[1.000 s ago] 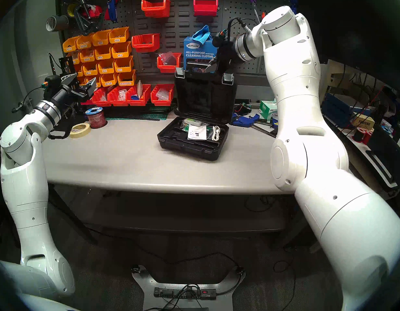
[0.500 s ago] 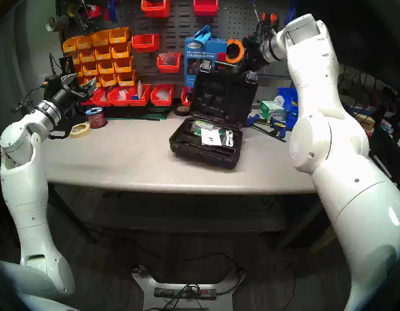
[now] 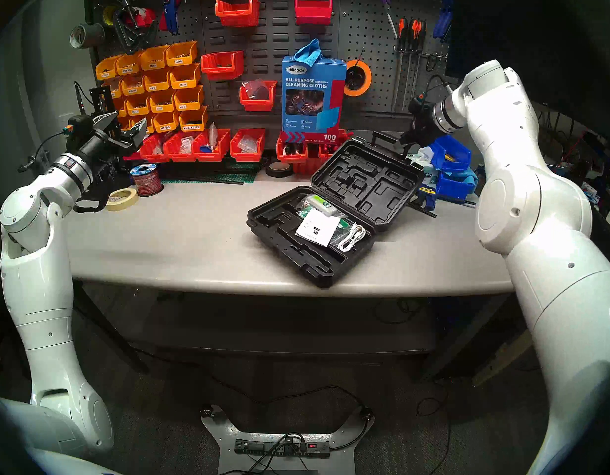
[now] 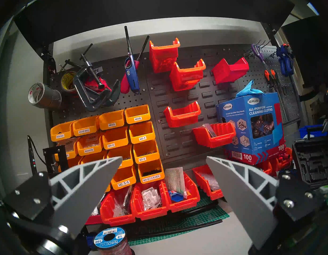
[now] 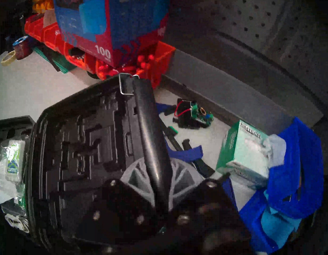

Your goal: Open the tool box

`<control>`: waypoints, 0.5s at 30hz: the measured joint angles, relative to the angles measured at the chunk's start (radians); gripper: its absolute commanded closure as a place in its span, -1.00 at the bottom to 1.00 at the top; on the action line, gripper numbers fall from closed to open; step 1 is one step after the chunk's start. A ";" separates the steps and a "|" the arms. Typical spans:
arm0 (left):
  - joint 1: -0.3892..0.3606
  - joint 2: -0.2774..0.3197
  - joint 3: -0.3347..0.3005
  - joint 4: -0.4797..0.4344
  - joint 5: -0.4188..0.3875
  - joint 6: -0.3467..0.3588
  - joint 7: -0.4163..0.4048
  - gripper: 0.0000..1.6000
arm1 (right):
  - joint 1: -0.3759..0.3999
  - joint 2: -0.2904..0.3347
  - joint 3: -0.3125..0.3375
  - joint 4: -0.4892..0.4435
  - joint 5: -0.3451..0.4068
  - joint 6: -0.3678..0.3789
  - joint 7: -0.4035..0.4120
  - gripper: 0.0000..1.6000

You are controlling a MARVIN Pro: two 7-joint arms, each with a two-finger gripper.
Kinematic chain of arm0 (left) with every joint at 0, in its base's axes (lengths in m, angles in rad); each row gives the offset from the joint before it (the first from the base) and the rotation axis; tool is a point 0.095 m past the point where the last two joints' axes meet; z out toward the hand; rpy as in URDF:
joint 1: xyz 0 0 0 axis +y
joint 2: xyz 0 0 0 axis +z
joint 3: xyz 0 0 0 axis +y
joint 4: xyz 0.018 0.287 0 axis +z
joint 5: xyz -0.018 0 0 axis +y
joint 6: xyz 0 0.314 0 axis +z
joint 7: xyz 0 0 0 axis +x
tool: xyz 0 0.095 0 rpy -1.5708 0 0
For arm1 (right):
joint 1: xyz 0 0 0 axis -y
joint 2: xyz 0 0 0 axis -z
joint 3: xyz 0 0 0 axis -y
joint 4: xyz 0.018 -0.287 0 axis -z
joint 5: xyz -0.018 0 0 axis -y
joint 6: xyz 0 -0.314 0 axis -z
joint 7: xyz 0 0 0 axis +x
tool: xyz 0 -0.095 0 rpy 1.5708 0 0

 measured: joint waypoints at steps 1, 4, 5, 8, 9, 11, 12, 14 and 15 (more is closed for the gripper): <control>0.000 0.000 0.000 0.000 0.000 0.000 0.000 -1.00 | 0.005 0.006 -0.001 0.017 -0.005 0.005 -0.005 1.00; 0.000 0.000 0.000 0.000 -0.001 0.000 0.000 -1.00 | 0.018 0.024 -0.001 0.062 -0.018 0.021 -0.020 1.00; 0.000 0.001 0.000 0.000 -0.001 0.000 0.000 -1.00 | 0.021 0.029 -0.001 0.075 -0.021 0.028 -0.025 1.00; 0.001 0.001 0.000 0.000 -0.002 0.000 0.000 -1.00 | 0.029 0.046 -0.002 0.113 -0.030 0.048 -0.045 1.00; 0.001 0.001 0.000 0.000 -0.003 0.000 0.000 -1.00 | 0.030 0.049 -0.002 0.119 -0.032 0.053 -0.049 1.00; 0.001 0.001 0.000 0.000 -0.003 0.000 0.000 -1.00 | 0.030 0.059 -0.002 0.134 -0.036 0.070 -0.067 1.00; 0.001 0.002 0.000 0.000 -0.004 0.000 0.000 -1.00 | 0.030 0.063 -0.002 0.139 -0.037 0.077 -0.073 1.00; 0.001 0.002 0.000 0.000 -0.004 0.000 0.000 -1.00 | 0.029 0.073 -0.002 0.147 -0.040 0.098 -0.094 1.00; 0.001 0.002 0.000 0.000 -0.005 0.000 0.000 -1.00 | 0.028 0.076 -0.001 0.149 -0.040 0.106 -0.102 1.00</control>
